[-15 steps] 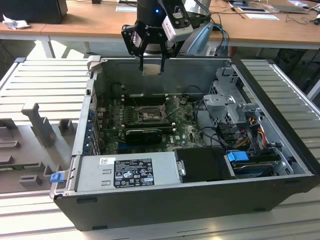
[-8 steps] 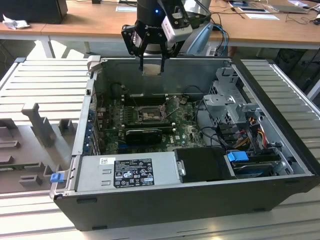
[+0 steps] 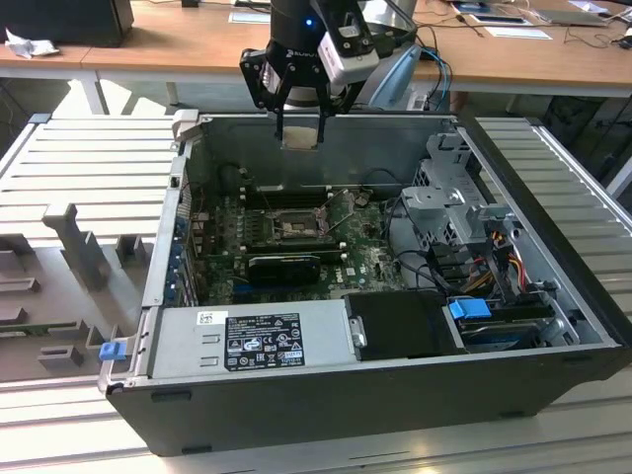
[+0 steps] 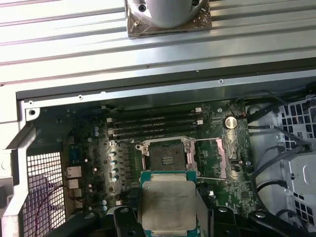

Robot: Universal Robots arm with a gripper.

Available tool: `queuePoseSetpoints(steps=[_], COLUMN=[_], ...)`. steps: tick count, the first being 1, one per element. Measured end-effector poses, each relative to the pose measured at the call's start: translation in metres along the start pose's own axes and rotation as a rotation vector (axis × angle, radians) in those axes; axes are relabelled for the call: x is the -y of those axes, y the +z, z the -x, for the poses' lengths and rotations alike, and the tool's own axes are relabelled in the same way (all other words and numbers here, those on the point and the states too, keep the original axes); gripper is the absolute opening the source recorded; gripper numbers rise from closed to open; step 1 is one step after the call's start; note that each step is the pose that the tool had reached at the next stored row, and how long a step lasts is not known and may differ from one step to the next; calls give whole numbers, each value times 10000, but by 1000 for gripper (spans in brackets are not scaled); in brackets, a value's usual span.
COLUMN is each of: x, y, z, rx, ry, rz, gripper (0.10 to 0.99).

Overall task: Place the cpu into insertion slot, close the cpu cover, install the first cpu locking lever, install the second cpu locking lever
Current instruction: 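Place the cpu into insertion slot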

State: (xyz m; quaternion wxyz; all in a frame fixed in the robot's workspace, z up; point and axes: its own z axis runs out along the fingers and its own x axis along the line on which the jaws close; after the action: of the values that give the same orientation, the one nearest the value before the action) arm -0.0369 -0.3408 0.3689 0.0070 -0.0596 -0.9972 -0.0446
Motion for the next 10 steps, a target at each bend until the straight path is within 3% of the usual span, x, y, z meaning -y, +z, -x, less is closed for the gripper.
queuePoseSetpoints(steps=[10], x=[1], y=[8], z=[0], rx=[39], ry=[416], rz=[-5], gripper=[529])
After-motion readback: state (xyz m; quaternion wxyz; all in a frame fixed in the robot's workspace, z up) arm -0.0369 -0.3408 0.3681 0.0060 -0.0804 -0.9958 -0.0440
